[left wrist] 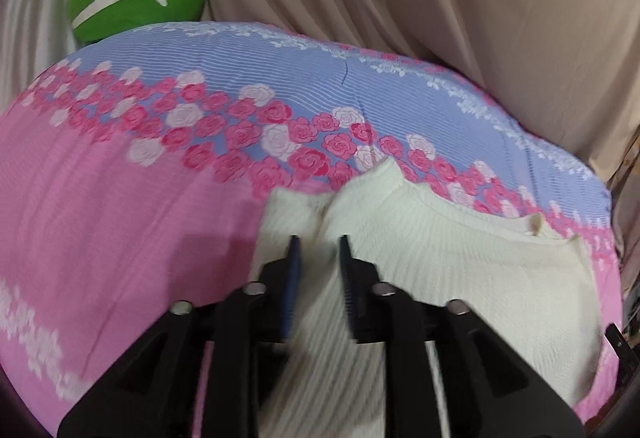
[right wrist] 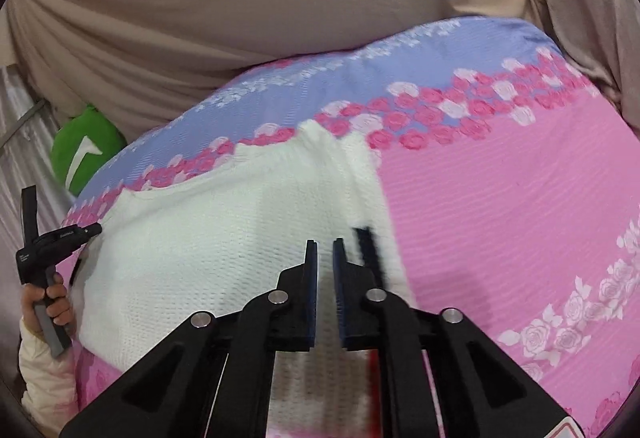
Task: Fold small clothes
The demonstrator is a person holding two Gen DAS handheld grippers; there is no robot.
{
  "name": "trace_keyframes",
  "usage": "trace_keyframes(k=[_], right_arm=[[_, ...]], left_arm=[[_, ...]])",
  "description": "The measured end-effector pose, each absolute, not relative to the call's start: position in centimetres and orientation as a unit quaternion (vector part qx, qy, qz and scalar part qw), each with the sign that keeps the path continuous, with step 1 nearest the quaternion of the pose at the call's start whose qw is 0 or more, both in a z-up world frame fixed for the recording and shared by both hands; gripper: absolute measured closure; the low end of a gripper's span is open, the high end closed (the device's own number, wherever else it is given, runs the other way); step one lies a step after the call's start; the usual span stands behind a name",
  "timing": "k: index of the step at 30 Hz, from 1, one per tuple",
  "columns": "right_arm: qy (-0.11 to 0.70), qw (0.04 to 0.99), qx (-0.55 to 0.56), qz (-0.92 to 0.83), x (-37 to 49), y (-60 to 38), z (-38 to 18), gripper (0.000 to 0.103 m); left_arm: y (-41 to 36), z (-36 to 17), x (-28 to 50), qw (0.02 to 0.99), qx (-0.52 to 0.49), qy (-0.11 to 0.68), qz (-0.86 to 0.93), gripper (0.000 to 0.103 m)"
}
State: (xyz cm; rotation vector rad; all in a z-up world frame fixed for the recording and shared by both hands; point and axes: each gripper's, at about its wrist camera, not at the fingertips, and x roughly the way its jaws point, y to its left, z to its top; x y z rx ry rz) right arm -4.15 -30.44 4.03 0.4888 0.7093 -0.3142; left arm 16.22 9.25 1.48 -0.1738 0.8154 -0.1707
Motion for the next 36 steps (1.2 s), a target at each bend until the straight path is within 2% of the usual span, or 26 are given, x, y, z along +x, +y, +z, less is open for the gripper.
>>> trace_keyframes(k=[5,9,12,15,19,20,21,23,24,26,30,33,36], right_arm=[[0.363,0.912,0.193,-0.013,1.6,-23.0,5.0,0.091],[0.388,0.905,0.169,0.037,5.1,-19.3,3.6,0.091],[0.426,0.889,0.164,0.046,7.2,-18.3,1.2,0.091],[0.427,0.885,0.178,0.049,7.4,-18.5,-0.5,0.093],[0.418,0.884,0.203,0.059,7.1,-19.2,-0.9,0.096],[0.413,0.885,0.207,0.062,6.9,-19.4,-0.9,0.096],[0.407,0.886,0.212,0.066,6.7,-19.5,-1.0,0.096],[0.401,0.888,0.216,0.069,6.5,-19.6,-1.1,0.096],[0.400,0.888,0.218,0.068,6.4,-19.5,-0.9,0.096],[0.397,0.887,0.225,0.066,6.0,-19.6,-0.5,0.096],[0.374,0.892,0.246,0.062,3.7,-21.1,0.9,0.083],[0.350,0.898,0.262,0.037,0.9,-23.6,2.0,0.081],[0.334,0.902,0.271,-0.026,-2.6,-27.0,2.5,0.077]], left_arm=[[13.1,2.6,10.8,0.902,-0.121,0.405,-0.084,0.057],[15.9,0.8,7.9,0.878,-0.179,0.435,-0.087,0.056],[16.0,-0.2,7.1,0.868,-0.199,0.443,-0.103,0.052],[14.8,-1.1,7.4,0.867,-0.195,0.445,-0.111,0.037],[13.6,-2.8,9.2,0.858,-0.201,0.459,-0.108,0.037],[13.4,-2.7,9.5,0.862,-0.195,0.456,-0.107,0.043],[13.2,-2.7,10.0,0.858,-0.197,0.462,-0.107,0.055],[13.1,-2.5,10.5,0.853,-0.213,0.463,-0.116,0.071],[12.9,-2.1,10.5,0.853,-0.213,0.461,-0.118,0.076],[12.1,-0.4,10.0,0.865,-0.199,0.442,-0.126,0.079],[7.8,5.2,8.1,0.886,-0.152,0.392,-0.194,0.081],[1.9,9.0,6.4,0.895,-0.092,0.351,-0.261,0.081],[-5.5,10.5,5.1,0.877,-0.032,0.334,-0.344,0.081]])
